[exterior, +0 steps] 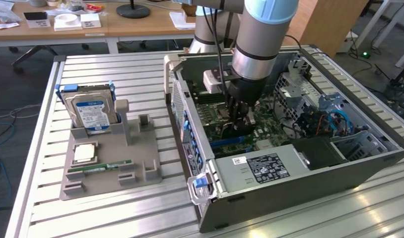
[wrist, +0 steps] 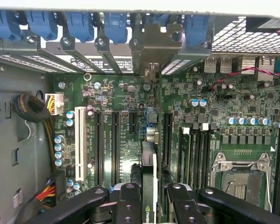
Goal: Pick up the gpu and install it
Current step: 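Insert the gpu into the slot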
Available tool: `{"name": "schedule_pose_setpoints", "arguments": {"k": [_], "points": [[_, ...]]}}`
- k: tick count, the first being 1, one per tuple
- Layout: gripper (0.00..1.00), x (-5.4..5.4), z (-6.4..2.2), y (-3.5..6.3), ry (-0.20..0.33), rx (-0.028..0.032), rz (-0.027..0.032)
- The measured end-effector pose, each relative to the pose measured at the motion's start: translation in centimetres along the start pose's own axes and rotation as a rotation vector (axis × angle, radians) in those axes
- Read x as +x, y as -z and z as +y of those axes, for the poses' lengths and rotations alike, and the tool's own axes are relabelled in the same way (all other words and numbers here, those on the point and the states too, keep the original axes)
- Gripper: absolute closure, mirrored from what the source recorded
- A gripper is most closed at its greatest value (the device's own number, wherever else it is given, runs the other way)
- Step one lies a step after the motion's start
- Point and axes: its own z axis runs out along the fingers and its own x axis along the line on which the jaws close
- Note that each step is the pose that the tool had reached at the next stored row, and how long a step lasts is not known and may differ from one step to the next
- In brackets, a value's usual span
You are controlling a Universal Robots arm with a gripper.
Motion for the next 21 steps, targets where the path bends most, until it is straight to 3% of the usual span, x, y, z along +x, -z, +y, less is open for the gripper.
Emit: {"name": "schedule_pose_setpoints", "arguments": {"k": [21], "points": [[0.74,0.22,0.03,-0.08,-0.032,0.0006,0.0035]]}}
